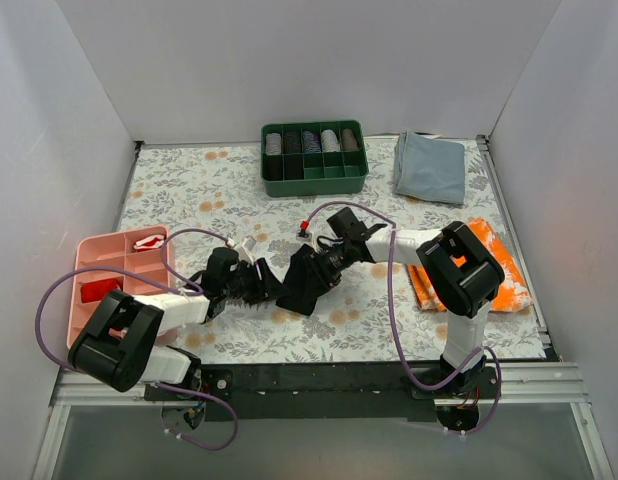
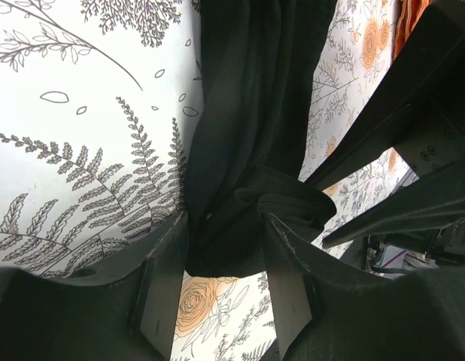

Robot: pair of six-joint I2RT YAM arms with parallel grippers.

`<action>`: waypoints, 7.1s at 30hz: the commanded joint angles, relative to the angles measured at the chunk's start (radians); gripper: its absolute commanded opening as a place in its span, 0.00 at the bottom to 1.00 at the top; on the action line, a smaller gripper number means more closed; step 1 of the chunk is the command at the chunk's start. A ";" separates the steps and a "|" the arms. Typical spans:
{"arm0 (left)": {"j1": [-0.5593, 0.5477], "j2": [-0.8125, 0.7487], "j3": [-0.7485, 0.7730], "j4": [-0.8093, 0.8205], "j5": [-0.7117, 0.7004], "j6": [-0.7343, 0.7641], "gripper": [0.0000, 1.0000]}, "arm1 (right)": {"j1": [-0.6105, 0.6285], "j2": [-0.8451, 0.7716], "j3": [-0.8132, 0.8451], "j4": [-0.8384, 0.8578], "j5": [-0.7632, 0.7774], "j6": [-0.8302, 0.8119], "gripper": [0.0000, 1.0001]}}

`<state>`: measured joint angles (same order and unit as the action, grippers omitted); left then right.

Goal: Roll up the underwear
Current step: Roll the underwear to the center of the board.

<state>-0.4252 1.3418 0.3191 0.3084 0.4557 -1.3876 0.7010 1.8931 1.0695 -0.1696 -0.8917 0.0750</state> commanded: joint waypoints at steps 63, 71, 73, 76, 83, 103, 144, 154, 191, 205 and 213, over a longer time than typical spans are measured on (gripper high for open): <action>-0.001 0.003 -0.018 0.026 -0.025 0.056 0.50 | -0.001 0.199 0.199 -0.300 0.293 -0.135 0.01; -0.001 0.066 0.006 0.031 -0.043 0.036 0.33 | -0.001 0.187 0.193 -0.294 0.297 -0.136 0.02; -0.001 0.077 0.012 0.026 -0.043 0.032 0.24 | -0.001 0.156 0.178 -0.265 0.287 -0.124 0.07; -0.001 0.094 0.029 0.003 -0.032 0.035 0.14 | 0.000 0.066 0.117 -0.210 0.301 -0.097 0.17; -0.001 0.100 0.057 -0.072 -0.019 0.047 0.05 | -0.001 -0.222 -0.094 0.004 0.471 -0.018 0.46; -0.001 0.214 0.324 -0.514 0.034 0.059 0.00 | 0.390 -0.632 -0.338 0.127 1.174 -0.153 0.54; 0.009 0.339 0.423 -0.666 0.060 0.153 0.00 | 0.638 -0.210 -0.256 0.265 1.353 -0.368 0.48; 0.017 0.335 0.422 -0.666 0.055 0.150 0.00 | 0.631 -0.213 -0.264 0.262 1.297 -0.345 0.09; 0.029 -0.139 0.253 -0.490 -0.138 0.021 0.72 | 0.203 -0.259 -0.296 0.324 0.253 -0.012 0.01; 0.029 -0.148 0.158 -0.379 -0.054 -0.002 0.72 | 0.046 -0.134 -0.336 0.443 0.062 0.167 0.01; 0.028 -0.148 0.110 -0.315 -0.005 -0.005 0.72 | -0.001 -0.048 -0.306 0.433 0.023 0.215 0.01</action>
<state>-0.4007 1.2198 0.4580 -0.0612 0.4114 -1.3922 0.7181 1.7931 0.7567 0.2962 -0.8894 0.2710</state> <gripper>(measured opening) 0.721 0.076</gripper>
